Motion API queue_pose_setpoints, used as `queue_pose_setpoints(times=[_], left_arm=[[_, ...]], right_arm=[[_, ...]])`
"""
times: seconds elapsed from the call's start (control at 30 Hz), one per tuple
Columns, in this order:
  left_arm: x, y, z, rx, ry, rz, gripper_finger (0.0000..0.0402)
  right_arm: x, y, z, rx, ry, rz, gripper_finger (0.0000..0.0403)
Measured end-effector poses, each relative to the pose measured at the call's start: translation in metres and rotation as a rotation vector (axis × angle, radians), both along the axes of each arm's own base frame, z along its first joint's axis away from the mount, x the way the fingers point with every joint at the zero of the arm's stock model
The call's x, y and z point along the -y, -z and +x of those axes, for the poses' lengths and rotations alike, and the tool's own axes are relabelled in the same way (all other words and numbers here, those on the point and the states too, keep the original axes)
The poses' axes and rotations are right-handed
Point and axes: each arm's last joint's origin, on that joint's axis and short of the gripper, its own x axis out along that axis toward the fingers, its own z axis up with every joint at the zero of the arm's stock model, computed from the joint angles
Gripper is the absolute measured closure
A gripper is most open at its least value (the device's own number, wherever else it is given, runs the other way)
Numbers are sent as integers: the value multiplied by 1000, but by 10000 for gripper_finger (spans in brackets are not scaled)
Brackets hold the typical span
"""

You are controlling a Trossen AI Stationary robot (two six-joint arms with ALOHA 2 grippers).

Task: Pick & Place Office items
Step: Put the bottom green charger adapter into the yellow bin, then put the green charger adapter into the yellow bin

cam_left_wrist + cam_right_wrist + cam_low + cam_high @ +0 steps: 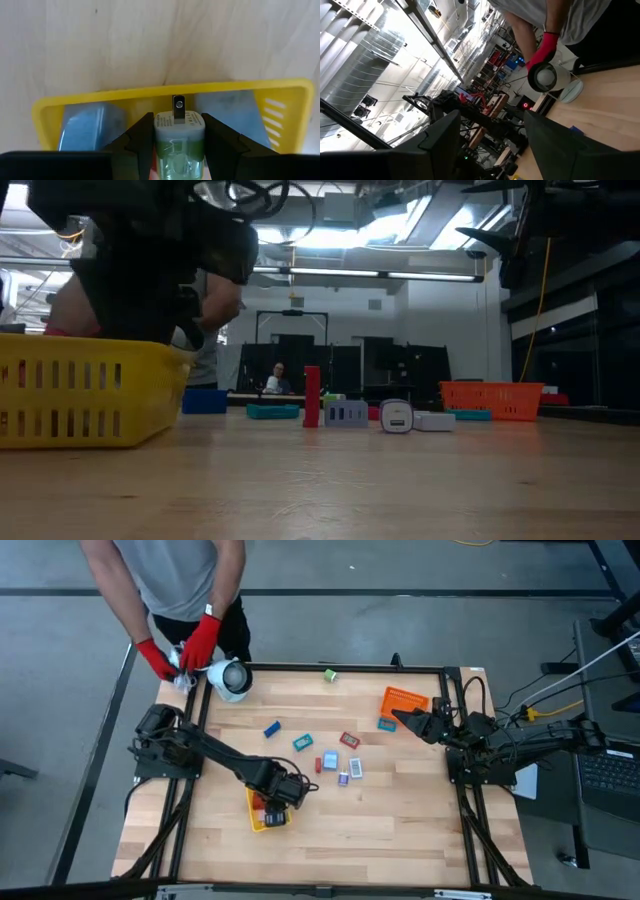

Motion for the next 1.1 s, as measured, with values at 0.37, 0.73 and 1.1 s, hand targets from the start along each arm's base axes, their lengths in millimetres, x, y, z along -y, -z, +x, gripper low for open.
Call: queue_pose_setpoints(times=[0.37,0.73,1.1], left_arm=[[0,6,0,48,-39,12,220],[-5,-35,-11,182,-59,-43,167],[-51,-86,11,454,-100,34,147]], right_arm=[[-1,0,0,1,-25,-2,176],[-1,0,0,-1,-24,-6,176],[0,0,0,-1,-16,-6,176]])
